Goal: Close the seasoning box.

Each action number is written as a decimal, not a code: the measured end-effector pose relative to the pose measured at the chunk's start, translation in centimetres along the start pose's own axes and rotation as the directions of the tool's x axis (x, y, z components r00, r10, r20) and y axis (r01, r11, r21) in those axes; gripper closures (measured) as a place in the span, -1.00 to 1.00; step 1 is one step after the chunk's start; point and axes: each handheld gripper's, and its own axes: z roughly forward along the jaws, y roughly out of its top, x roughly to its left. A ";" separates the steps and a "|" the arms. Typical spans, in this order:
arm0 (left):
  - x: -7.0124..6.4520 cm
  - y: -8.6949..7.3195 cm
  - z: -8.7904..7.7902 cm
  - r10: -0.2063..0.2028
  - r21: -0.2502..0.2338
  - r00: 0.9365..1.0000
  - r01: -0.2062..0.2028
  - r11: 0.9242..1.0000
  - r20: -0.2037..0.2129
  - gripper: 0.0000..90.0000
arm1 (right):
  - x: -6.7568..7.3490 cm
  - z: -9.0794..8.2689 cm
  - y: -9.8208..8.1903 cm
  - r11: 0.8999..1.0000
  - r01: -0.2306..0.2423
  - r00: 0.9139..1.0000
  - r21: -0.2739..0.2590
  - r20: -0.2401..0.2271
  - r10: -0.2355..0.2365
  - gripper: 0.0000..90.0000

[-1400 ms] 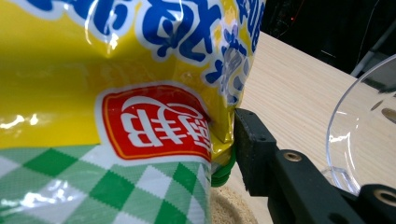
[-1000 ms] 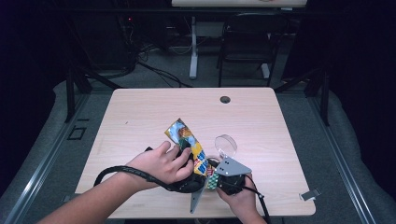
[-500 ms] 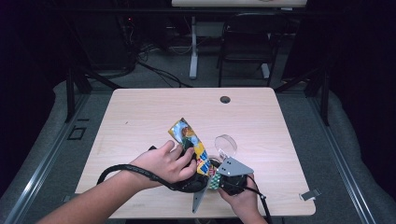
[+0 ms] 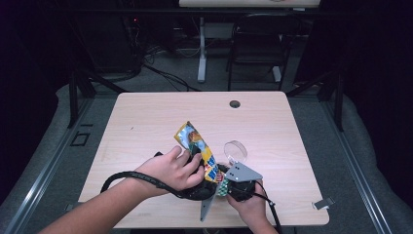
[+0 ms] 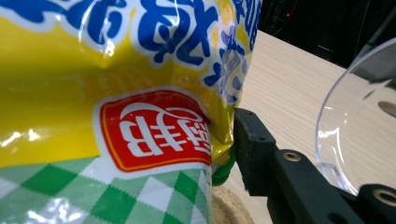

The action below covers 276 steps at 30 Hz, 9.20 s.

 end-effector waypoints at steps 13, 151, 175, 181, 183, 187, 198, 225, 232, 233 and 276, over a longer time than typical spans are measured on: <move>-0.1 -0.3 -0.1 -0.012 -0.002 1.000 0.012 1.000 0.009 0.91 | 0.1 0.0 0.2 1.000 -0.003 1.000 0.006 -0.023 0.003 0.58; -5.5 -1.9 1.9 -0.519 -0.077 0.817 0.551 0.831 0.250 0.94 | 0.5 -0.5 0.5 0.998 0.065 0.998 0.013 0.015 -0.065 0.68; -7.6 -1.8 2.7 -0.656 -0.091 0.690 0.707 0.701 0.306 0.94 | 0.6 -0.1 0.4 0.997 0.078 0.997 0.023 0.023 -0.078 0.67; -8.3 -1.7 3.0 -0.697 -0.101 0.640 0.756 0.647 0.325 0.94 | 0.6 0.0 0.3 0.996 0.084 0.996 0.017 0.022 -0.084 0.66; -8.5 -1.7 3.0 -0.707 -0.109 0.628 0.767 0.632 0.325 0.94 | 0.6 0.0 0.3 0.997 0.082 0.996 0.015 0.019 -0.082 0.66; -9.0 -1.6 3.1 -0.729 -0.116 0.597 0.794 0.597 0.334 0.93 | 0.6 0.0 0.3 0.996 0.084 0.996 0.013 0.018 -0.084 0.66; -10.1 -1.6 3.3 -0.766 -0.124 0.523 0.847 0.518 0.375 0.94 | 0.6 -0.1 0.3 0.997 0.082 0.997 -0.002 0.012 -0.082 0.65; -12.0 -2.0 4.5 -0.783 -0.125 0.341 0.937 0.325 0.520 0.95 | -0.2 -0.1 0.1 0.999 0.009 1.000 -0.047 0.003 -0.008 0.39; -12.4 -2.0 4.8 -0.781 -0.116 0.301 0.952 0.285 0.548 0.95 | -0.2 -0.1 0.1 0.999 0.007 1.000 -0.048 0.003 -0.007 0.37; -12.5 -2.0 4.9 -0.779 -0.110 0.293 0.954 0.280 0.554 0.95 | -0.2 -0.1 0.1 0.999 0.006 1.000 -0.049 0.001 -0.006 0.37; -13.8 -3.4 6.1 -0.775 -0.047 0.115 0.993 0.109 0.622 0.94 | -0.6 -0.2 -0.2 0.998 -0.026 1.000 -0.062 0.010 0.026 0.19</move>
